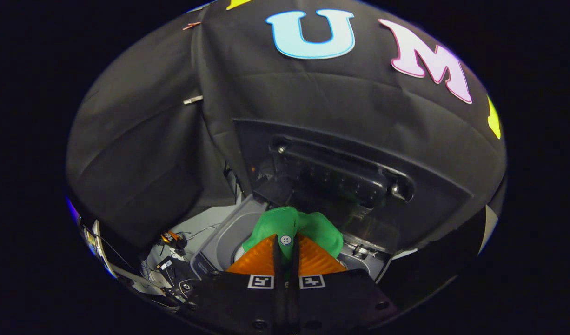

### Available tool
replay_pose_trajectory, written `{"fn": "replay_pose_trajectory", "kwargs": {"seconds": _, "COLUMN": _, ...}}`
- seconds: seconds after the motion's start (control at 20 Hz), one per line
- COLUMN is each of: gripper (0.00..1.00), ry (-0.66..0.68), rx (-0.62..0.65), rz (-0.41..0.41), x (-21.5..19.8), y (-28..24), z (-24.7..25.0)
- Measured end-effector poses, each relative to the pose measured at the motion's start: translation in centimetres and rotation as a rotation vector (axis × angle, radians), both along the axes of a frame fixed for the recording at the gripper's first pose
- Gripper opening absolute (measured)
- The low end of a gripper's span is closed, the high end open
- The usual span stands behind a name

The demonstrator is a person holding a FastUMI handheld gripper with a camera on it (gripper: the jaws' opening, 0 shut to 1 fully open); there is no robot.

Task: Put the clothes into the washing machine and then close the washing machine lid.

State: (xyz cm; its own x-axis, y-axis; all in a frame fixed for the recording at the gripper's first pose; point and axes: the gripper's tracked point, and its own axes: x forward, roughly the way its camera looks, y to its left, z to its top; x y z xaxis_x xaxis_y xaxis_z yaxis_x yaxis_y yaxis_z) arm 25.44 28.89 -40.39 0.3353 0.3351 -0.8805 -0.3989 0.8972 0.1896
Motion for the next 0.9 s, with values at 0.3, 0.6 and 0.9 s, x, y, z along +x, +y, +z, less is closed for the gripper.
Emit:
{"fn": "replay_pose_trajectory", "kwargs": {"seconds": 0.3, "gripper": 0.05, "ry": 0.060, "rx": -0.076, "rz": 0.021, "x": -1.0, "y": -1.1, "z": -2.1}}
{"fn": "replay_pose_trajectory", "kwargs": {"seconds": 0.6, "gripper": 0.11, "ry": 0.078, "rx": -0.076, "rz": 0.010, "x": -1.1, "y": -1.4, "z": -1.9}}
{"fn": "replay_pose_trajectory", "kwargs": {"seconds": 0.9, "gripper": 0.52, "ry": 0.044, "rx": -0.013, "rz": -0.011, "x": -0.4, "y": -0.6, "z": -1.4}}
